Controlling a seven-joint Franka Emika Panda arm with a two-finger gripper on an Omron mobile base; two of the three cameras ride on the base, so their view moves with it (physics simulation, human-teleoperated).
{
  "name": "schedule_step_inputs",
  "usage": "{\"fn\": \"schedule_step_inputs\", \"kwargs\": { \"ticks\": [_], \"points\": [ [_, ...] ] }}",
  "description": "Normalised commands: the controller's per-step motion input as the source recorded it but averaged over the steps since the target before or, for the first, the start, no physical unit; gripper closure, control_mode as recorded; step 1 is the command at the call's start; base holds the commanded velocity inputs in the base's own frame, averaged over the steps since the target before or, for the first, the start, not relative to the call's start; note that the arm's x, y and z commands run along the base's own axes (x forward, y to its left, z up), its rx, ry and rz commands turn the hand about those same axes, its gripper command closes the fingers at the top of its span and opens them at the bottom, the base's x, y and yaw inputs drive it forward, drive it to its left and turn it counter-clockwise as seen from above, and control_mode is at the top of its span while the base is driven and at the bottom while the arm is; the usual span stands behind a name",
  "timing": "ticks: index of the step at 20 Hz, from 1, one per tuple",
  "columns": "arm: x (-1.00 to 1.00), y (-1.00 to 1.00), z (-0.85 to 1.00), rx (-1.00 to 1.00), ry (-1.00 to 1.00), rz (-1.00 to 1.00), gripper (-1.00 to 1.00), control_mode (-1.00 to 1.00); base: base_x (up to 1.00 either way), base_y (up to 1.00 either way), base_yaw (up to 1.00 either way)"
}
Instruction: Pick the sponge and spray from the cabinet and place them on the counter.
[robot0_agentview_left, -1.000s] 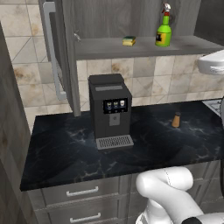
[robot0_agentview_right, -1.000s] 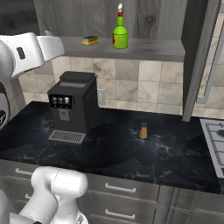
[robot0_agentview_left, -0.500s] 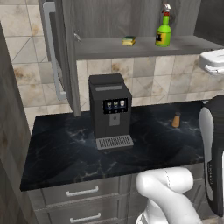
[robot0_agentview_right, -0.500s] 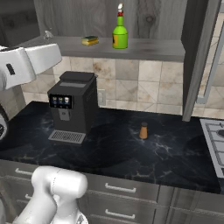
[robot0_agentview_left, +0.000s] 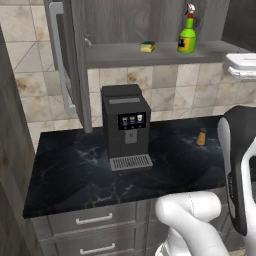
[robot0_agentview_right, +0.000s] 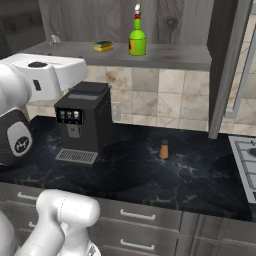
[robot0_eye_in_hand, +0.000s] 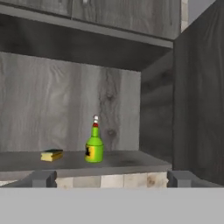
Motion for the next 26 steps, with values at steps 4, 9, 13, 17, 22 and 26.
{"fn": "schedule_step_inputs", "kwargs": {
  "ticks": [4, 9, 13, 17, 22, 26],
  "points": [
    [0.22, -0.07, 0.01, 0.21, 0.01, 0.08, -1.0, -1.0, 0.0, 0.0, 0.0],
    [0.14, -0.07, 0.12, 0.11, 0.0, 0.14, -1.0, -1.0, 0.0, 0.0, 0.0],
    [0.09, -0.02, 0.15, 0.01, 0.06, 0.07, -1.0, -1.0, 0.0, 0.0, 0.0],
    [0.13, 0.0, 0.01, 0.0, 0.03, 0.0, -1.0, -1.0, 0.0, 0.0, 0.0],
    [0.16, 0.0, 0.01, -0.04, 0.16, 0.0, -1.0, -1.0, 0.0, 0.0, 0.0],
    [0.24, 0.0, 0.05, -0.02, 0.16, 0.0, -1.0, -1.0, 0.0, 0.0, 0.0]
  ]
}}
